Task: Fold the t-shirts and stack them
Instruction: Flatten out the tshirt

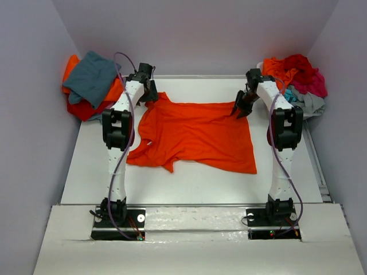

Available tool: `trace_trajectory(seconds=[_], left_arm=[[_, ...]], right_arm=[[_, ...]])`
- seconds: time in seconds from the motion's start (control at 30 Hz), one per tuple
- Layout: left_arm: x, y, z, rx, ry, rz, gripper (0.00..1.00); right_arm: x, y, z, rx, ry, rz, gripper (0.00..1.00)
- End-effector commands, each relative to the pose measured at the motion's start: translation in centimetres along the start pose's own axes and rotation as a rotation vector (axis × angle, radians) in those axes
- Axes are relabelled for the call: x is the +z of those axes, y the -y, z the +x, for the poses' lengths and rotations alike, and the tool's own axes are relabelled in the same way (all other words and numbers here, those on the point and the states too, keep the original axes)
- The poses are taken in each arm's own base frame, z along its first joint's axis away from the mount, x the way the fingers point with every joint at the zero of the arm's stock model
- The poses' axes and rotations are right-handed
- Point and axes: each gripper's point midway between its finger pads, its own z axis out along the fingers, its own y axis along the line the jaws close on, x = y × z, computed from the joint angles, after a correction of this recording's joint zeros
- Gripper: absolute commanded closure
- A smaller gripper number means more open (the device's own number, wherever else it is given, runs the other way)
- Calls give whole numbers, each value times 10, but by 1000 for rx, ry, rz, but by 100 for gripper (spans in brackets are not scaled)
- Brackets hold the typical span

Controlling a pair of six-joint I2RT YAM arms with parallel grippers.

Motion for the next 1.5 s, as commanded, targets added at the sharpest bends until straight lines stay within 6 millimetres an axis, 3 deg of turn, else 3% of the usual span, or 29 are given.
trace_trajectory(seconds=[0.0, 0.33, 0.57, 0.87, 1.17, 1.47], left_arm=[[-1, -19, -10, -60, 26, -10, 21], [6, -26, -15, -96, 29, 12, 24], [10, -20, -17, -98, 26, 36, 29], [12, -19, -11, -95, 14, 46, 70], [15, -19, -7, -92, 4, 47, 75], [15, -16, -14, -83, 19, 64, 92]], right_arm=[[-25, -14, -7, -42, 69, -37, 56], [-22, -14, -2, -53, 60, -30, 56], [-22, -14, -2, -53, 62, -28, 57], [-20, -13, -3, -50, 61, -22, 57], [-22, -15, -5, -52, 68, -26, 57], [-17, -13, -1, -43, 51, -26, 57]])
